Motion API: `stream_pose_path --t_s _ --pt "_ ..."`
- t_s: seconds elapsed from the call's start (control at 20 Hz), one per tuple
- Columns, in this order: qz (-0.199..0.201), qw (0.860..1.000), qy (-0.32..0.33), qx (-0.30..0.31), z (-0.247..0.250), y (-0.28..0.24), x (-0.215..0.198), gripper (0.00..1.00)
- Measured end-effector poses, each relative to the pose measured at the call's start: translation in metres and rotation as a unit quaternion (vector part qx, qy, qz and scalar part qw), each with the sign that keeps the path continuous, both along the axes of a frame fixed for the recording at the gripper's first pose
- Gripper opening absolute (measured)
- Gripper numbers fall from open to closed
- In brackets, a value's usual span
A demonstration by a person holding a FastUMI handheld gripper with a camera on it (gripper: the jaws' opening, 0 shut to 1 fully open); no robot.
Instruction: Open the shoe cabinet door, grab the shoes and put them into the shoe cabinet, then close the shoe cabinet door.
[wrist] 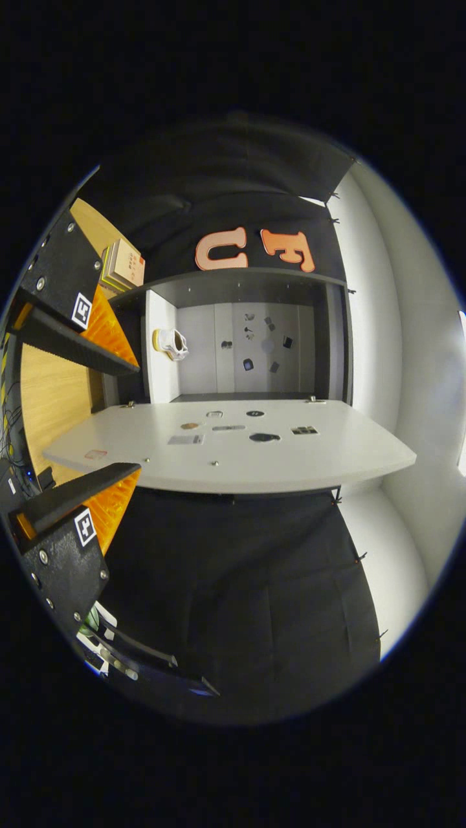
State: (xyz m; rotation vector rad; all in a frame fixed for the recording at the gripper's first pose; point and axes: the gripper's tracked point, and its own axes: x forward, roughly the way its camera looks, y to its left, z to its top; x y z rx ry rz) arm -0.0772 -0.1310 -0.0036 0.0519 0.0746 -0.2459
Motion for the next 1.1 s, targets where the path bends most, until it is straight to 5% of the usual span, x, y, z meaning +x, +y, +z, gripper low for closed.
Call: stream_pose_path --t_s 0.4,0.85,1.1 --pt "-0.045 0.999 0.001 0.007 0.0 -0.09 0.002 0.87" --pt "-0.021 0.999 -0.005 0.029 -0.002 -0.124 0.065 0.87" --pt "0.012 1.0 -0.013 0.022 0.001 -0.106 0.059 0.85"
